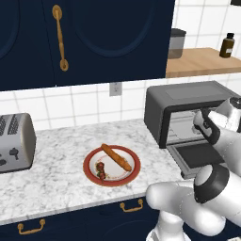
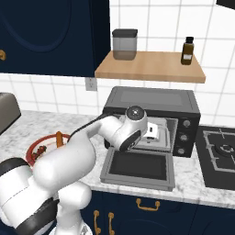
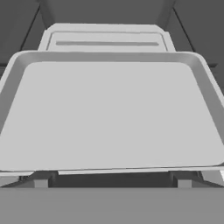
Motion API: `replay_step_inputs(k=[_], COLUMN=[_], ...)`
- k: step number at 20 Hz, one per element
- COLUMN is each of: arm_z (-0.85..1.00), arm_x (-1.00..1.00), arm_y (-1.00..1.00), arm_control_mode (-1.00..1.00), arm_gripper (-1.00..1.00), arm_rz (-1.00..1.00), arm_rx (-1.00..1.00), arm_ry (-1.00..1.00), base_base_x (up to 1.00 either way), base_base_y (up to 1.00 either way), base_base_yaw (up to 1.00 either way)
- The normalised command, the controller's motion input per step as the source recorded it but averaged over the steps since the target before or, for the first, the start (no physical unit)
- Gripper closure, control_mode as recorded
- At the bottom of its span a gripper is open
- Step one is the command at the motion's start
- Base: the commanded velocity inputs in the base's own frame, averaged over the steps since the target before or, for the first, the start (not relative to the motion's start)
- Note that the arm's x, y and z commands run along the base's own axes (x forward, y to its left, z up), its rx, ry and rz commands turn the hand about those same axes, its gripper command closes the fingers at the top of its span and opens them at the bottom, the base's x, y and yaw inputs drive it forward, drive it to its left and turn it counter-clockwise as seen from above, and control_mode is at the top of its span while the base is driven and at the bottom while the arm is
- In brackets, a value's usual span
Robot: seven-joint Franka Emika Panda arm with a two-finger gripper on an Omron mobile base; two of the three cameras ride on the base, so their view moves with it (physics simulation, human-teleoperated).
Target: Pick up the kebab skewer and baguette bread, and place them inside the toaster oven. Close the toaster oven door and start by setting the timer.
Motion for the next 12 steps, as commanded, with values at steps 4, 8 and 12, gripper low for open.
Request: replay_step_inputs(k=[4,8,12], arm_z=[0.55,0.60,0.52], arm_x=[-0.37,-0.33,-0.45], arm_y=[0.02,0.26,0.47], arm_control_mode=[-1.00,-1.00,-1.00], arm_gripper=[-1.00,-1.00,-1.00], arm_rz=[0.00,0.00,0.00], arm_rx=[0.01,0.00,0.00], arm_ry=[0.00,0.01,0.04], base_base_x=[0.00,0.00,0.00], base_base_y=[0.00,0.00,0.00], base_base_yaw=[0.00,0.00,0.00])
